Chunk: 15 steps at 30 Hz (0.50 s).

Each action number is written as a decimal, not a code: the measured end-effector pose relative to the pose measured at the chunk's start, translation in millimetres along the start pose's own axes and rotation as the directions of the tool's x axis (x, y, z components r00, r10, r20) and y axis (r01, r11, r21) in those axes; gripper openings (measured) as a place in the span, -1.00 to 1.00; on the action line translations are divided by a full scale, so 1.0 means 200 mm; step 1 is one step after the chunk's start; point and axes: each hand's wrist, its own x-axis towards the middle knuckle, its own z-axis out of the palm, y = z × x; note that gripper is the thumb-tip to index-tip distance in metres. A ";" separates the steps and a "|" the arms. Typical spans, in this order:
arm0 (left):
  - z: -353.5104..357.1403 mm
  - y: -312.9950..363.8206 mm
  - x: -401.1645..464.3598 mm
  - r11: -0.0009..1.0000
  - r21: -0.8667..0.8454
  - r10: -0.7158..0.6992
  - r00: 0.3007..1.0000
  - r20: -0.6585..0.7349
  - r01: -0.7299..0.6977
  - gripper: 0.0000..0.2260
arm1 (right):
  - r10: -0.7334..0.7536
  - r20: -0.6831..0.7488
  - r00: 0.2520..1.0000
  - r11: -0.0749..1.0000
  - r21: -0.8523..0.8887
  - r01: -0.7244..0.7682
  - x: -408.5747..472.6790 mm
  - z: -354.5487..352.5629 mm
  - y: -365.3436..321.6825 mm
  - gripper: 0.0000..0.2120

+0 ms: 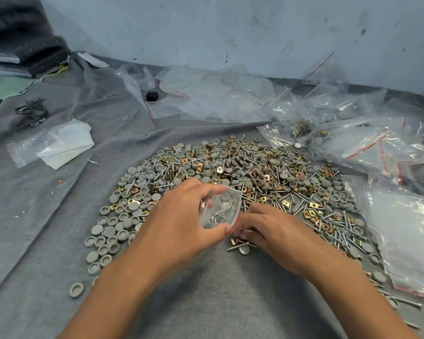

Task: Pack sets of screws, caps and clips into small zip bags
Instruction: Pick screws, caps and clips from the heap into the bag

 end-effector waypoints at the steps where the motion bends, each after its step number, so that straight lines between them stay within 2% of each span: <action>1: 0.00 0.00 0.00 1.000 0.002 -0.001 1.000 0.001 0.001 -0.44 | 0.009 -0.002 1.000 1.000 0.010 -0.009 0.00 0.00 0.00 -0.89; 7: 0.00 0.00 0.00 1.000 0.001 0.001 1.000 -0.007 -0.001 -0.45 | -0.005 0.020 1.000 0.996 0.090 0.003 0.00 0.01 -0.04 -0.85; 11: -0.01 0.01 0.00 1.000 -0.005 -0.003 1.000 -0.005 0.003 -0.45 | -0.016 0.022 1.000 0.998 0.056 0.014 -0.01 -0.01 -0.07 -0.90; 15: -0.01 0.01 0.00 1.000 -0.012 -0.006 1.000 -0.007 0.006 -0.46 | -0.010 0.008 1.000 0.995 0.095 0.009 -0.05 -0.04 -0.10 -0.91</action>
